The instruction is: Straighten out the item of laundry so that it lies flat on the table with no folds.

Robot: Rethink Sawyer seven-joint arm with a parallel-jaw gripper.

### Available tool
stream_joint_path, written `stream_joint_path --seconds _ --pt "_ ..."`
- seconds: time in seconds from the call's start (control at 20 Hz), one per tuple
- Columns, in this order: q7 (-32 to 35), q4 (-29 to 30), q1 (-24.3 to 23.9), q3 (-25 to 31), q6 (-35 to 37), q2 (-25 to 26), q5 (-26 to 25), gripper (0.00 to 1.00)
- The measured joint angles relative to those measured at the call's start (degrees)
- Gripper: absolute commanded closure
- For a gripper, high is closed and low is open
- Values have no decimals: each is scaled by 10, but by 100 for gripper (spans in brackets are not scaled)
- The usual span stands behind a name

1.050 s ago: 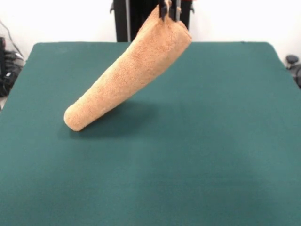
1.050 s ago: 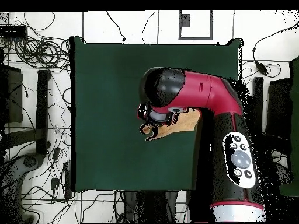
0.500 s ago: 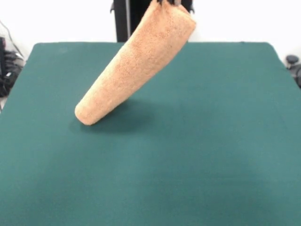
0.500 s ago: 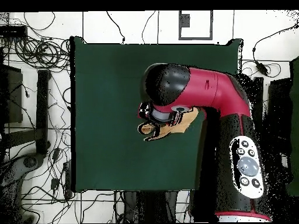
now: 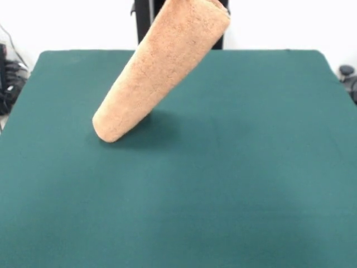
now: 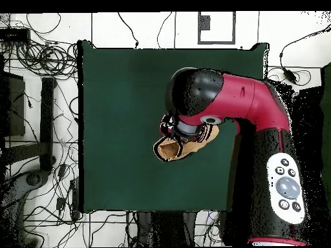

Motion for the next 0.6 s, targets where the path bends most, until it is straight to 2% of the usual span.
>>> stream_joint_path --seconds 0.6 --pt "0 0 -17 1 3 -22 25 100"
